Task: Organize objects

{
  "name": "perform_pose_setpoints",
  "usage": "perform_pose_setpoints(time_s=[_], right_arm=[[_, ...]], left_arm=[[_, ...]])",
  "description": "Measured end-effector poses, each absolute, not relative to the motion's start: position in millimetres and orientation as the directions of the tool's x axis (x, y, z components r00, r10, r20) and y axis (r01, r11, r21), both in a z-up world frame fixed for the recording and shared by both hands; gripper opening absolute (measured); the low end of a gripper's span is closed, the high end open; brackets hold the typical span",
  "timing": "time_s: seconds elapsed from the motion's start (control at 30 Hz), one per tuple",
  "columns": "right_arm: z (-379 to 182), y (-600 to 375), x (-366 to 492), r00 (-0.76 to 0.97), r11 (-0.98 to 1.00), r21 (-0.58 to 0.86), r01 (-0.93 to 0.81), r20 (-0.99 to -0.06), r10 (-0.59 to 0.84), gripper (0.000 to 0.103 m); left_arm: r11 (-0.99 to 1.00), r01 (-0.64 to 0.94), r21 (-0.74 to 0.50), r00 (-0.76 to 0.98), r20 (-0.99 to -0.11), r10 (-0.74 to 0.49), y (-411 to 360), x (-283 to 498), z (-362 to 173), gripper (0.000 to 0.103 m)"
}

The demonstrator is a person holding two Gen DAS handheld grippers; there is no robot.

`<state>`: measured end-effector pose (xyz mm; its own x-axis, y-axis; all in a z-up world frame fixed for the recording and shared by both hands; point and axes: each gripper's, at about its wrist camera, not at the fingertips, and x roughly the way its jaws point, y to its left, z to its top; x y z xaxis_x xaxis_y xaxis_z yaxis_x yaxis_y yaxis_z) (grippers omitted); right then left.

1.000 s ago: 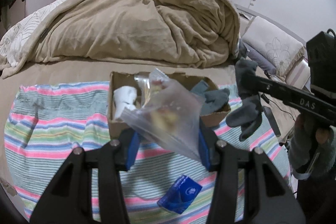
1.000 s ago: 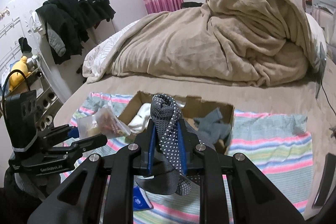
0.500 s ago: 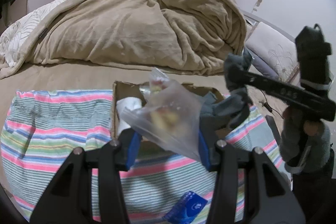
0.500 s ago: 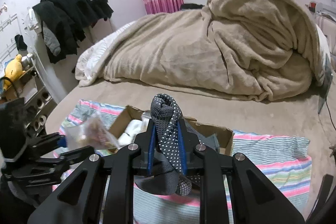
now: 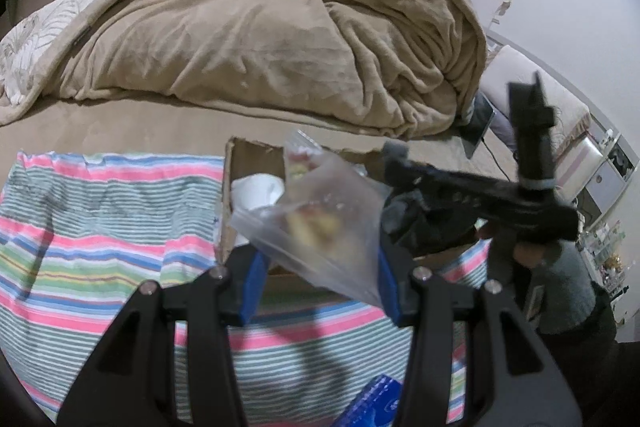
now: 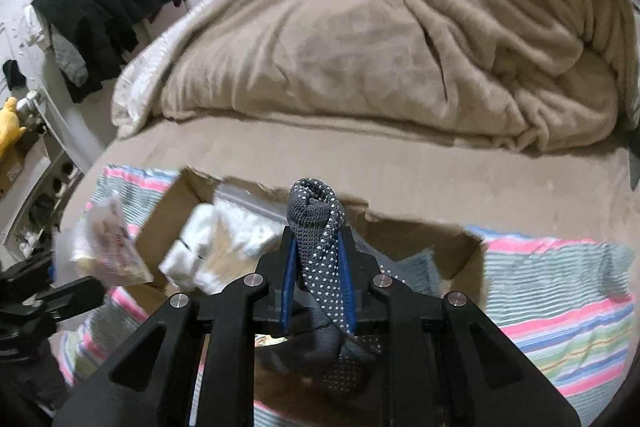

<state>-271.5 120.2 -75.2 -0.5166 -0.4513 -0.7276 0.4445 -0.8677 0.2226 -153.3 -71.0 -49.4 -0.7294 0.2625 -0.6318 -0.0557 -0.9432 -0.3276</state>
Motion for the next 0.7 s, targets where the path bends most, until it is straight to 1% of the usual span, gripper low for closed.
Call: perform_pose_setpoints(time_s=[0.13, 0.23, 0.3, 0.37, 0.47, 0.53, 0.57, 0.6, 0.7], right_arm=[[-97, 109, -276, -0.469, -0.878, 0.222, 0.423, -0.775, -0.422, 0.021], [-102, 98, -274, -0.451, -0.877, 0.192, 0.44, -0.797, -0.401, 0.021], [-104, 92, -274, -0.422, -0.861, 0.197, 0.468, -0.806, -0.414, 0.021], [-104, 90, -272, -0.416, -0.852, 0.198, 0.484, -0.805, -0.423, 0.021], [-95, 96, -268, -0.441, -0.852, 0.205, 0.482, -0.783, -0.438, 0.024], [-86, 105, -265, -0.466, -0.858, 0.213, 0.468, -0.765, -0.444, 0.035], [-80, 111, -263, -0.483, -0.861, 0.218, 0.459, -0.753, -0.447, 0.044], [-74, 117, -261, -0.495, -0.862, 0.225, 0.454, -0.74, -0.455, 0.049], [-55, 139, -253, -0.539, -0.864, 0.243, 0.44, -0.698, -0.471, 0.05]], left_arm=[[-0.941, -0.053, -0.333, -0.726, -0.634, 0.265, -72, -155, -52, 0.049], [-0.94, -0.053, -0.336, -0.723, -0.637, 0.268, -72, -156, -54, 0.049], [-0.94, -0.052, -0.338, -0.722, -0.638, 0.269, -71, -156, -54, 0.049], [-0.94, -0.057, -0.336, -0.719, -0.64, 0.272, -68, -155, -54, 0.049], [-0.943, -0.064, -0.326, -0.717, -0.643, 0.271, -64, -155, -53, 0.049], [-0.945, -0.066, -0.321, -0.717, -0.644, 0.268, -61, -156, -51, 0.049], [-0.945, -0.065, -0.319, -0.716, -0.645, 0.267, -60, -157, -50, 0.049], [-0.946, -0.066, -0.317, -0.716, -0.646, 0.266, -57, -158, -50, 0.049], [-0.949, -0.07, -0.308, -0.712, -0.651, 0.264, -49, -162, -49, 0.049]])
